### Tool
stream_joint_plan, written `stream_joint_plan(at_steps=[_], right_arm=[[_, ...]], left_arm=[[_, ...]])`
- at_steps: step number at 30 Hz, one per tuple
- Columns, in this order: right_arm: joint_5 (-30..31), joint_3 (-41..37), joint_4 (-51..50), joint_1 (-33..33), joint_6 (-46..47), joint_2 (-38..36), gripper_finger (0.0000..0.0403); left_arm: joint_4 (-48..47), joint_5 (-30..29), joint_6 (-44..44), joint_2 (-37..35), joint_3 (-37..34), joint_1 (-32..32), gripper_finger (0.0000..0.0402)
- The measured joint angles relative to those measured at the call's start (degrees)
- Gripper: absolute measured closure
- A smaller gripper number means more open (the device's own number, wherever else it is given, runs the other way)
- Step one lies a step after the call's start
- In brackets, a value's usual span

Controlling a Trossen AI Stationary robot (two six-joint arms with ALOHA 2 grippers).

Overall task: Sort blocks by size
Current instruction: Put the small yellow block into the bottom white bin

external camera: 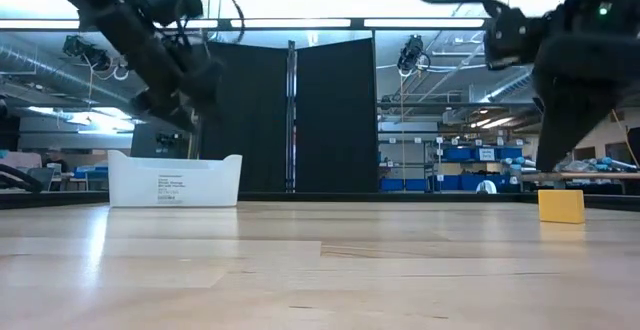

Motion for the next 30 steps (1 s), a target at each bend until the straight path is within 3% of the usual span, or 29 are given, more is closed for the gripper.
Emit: stream_joint_plan(at_steps=[5, 11, 17, 24, 30], right_arm=[[-1.6, 0.0, -2.9, -1.0, 1.9, 3.0, 0.0065], [-3.3, -0.4, -2.0, -3.6, -0.6, 5.1, 0.0086], [-8.3, -5.2, 4.5, -5.7, -1.9, 4.7, 0.0145], [-6.3, -6.3, 7.8, -4.9, -5.3, 4.3, 0.0259], [-2.4, -6.4, 6.5, -2.9, -7.0, 0.1, 0.026]], left_arm=[[0.9, 0.1, 1.9, -6.4, 0.0, -2.1, 0.0033], [-0.4, 0.1, 4.0, -15.3, 0.0, -5.5, 0.006], [-3.2, -0.6, 5.9, -24.0, 0.0, -9.4, 0.0087], [-1.7, -1.2, 5.9, -33.7, -7.2, -13.5, 0.0119], [3.6, 2.0, 7.4, -40.7, -15.6, -17.6, 0.0157]])
